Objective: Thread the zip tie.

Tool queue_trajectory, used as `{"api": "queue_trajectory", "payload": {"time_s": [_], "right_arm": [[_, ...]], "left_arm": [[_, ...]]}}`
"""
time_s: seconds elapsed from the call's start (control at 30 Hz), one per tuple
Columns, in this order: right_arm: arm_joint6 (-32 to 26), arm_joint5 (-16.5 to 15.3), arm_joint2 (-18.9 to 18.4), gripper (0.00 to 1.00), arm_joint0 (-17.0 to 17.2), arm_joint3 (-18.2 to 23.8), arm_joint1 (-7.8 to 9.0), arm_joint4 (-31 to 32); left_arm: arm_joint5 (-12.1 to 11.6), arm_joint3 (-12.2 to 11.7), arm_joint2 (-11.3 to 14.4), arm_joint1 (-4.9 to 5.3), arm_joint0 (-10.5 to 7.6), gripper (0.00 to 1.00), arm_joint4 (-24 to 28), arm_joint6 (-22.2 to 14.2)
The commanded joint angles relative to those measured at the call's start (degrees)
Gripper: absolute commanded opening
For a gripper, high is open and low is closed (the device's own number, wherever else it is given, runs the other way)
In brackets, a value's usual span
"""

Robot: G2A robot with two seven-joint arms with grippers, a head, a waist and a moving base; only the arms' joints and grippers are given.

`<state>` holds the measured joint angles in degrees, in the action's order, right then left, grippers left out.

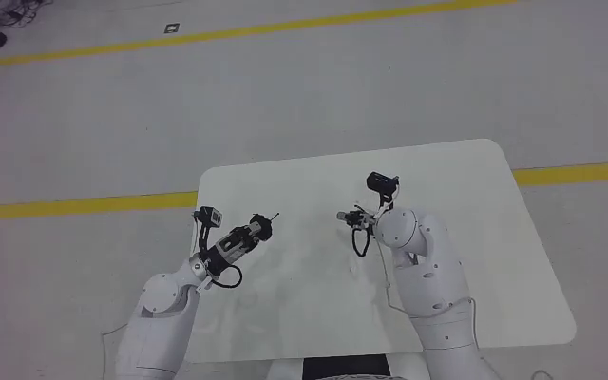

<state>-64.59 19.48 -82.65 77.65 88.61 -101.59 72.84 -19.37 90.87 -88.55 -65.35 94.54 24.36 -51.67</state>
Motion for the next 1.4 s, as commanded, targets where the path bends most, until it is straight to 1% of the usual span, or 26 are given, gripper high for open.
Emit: {"api": "queue_trajectory", "payload": {"time_s": [0.0,0.07,0.17,0.3,0.6,0.77,0.83,0.87,0.9,0.93,0.97,1.03,1.1,1.3,1.37], "right_arm": [[0.35,0.0,-0.33,1.0,-0.63,-1.52,-0.16,0.54],[0.27,0.0,-0.75,1.0,-1.21,-3.05,-0.31,1.19],[0.27,0.0,-1.67,1.0,-1.92,-4.28,-0.48,2.39],[-0.09,0.0,-2.57,1.0,-2.28,-4.03,-0.52,3.09],[-0.46,0.0,-2.76,1.0,-2.33,-4.28,-0.54,6.27],[0.62,0.0,-3.35,1.0,-2.39,-4.6,-0.55,6.81],[1.31,0.0,-3.52,0.85,-2.31,-4.98,-0.53,7.35],[1.2,0.0,-3.61,0.75,-2.28,-5.28,-0.54,7.16],[1.06,0.0,-3.79,0.68,-2.34,-5.54,-0.53,6.89],[1.1,0.0,-3.9,0.57,-2.39,-5.73,-0.52,6.88],[1.17,0.0,-4.01,0.53,-2.43,-5.91,-0.53,6.85],[1.11,0.0,-4.34,0.48,-2.4,-6.05,-0.51,6.5],[1.14,0.0,-4.69,0.46,-2.3,-6.05,-0.47,6.46],[1.34,0.0,-5.14,0.46,-2.14,-5.93,-0.43,6.4],[1.31,0.0,-5.18,0.44,-2.08,-5.88,-0.43,6.4]], "left_arm": [[0.0,0.0,0.0,0.0,0.0,0.0,0.0,0.0],[0.0,0.0,0.0,0.0,0.0,0.0,0.0,0.0],[0.0,0.0,0.0,0.0,0.0,0.0,0.0,0.0],[0.0,0.0,0.0,0.0,0.0,0.0,0.0,0.0],[0.0,0.0,0.0,0.0,0.0,0.0,0.0,0.0],[0.0,0.0,0.0,0.0,0.0,0.0,0.0,0.0],[0.0,0.0,0.0,0.0,0.0,0.0,0.0,0.0],[0.0,0.0,0.0,0.0,0.0,0.0,0.0,0.0],[0.0,0.0,0.0,0.0,0.0,0.0,0.0,0.0],[0.0,0.0,0.0,0.0,0.0,0.0,0.0,0.0],[0.0,0.0,0.0,0.0,0.0,0.0,0.0,0.0],[0.0,0.0,0.0,0.0,0.0,0.0,0.0,0.0],[0.0,0.0,0.0,0.0,0.0,0.0,0.0,0.0],[0.0,0.0,0.0,0.0,0.0,0.0,0.0,0.0],[0.0,0.0,0.0,0.0,0.0,0.0,0.0,0.0]]}}
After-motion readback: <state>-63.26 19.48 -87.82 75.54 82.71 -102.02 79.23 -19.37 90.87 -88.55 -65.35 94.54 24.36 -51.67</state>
